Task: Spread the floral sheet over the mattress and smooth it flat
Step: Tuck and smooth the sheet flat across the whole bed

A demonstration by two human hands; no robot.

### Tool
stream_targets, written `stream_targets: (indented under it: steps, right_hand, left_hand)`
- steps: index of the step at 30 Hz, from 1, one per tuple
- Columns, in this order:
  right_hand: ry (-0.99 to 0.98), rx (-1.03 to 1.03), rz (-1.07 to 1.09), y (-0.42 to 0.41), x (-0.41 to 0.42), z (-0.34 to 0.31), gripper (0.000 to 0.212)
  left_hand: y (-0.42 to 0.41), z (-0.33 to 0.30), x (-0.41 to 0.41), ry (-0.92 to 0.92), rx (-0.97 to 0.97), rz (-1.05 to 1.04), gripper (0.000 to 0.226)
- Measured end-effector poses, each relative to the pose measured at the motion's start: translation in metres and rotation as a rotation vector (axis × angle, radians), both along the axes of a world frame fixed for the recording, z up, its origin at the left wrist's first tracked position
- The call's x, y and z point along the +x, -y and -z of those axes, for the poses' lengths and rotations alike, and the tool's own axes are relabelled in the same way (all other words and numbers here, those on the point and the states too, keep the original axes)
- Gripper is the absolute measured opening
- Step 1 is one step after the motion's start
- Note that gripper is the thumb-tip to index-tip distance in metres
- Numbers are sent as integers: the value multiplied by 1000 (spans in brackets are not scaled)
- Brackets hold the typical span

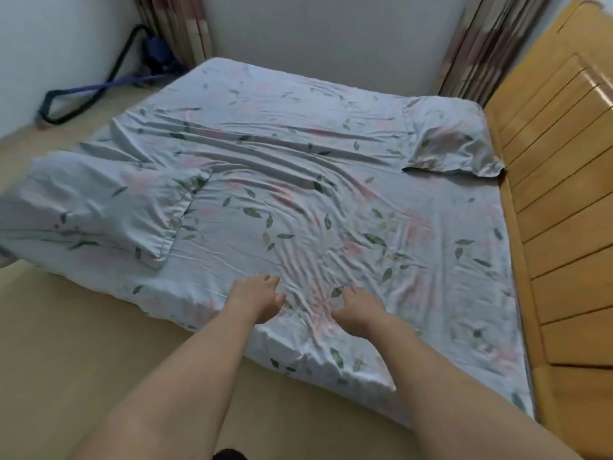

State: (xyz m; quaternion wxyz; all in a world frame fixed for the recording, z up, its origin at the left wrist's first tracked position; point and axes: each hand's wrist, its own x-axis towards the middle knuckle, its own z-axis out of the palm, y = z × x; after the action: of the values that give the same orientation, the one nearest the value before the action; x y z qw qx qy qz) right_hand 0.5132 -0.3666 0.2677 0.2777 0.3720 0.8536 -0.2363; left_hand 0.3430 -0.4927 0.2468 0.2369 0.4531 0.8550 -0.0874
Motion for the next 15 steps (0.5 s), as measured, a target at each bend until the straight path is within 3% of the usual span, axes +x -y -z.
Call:
stream_targets:
  steps: [6, 15]
  right_hand:
    - [-79, -101, 66, 34, -37, -125, 63]
    - [-124, -145, 103, 30, -123, -132, 63]
  left_hand:
    - [30, -136, -37, 225, 136, -224, 57]
    - [24, -149, -98, 350, 199, -340, 59]
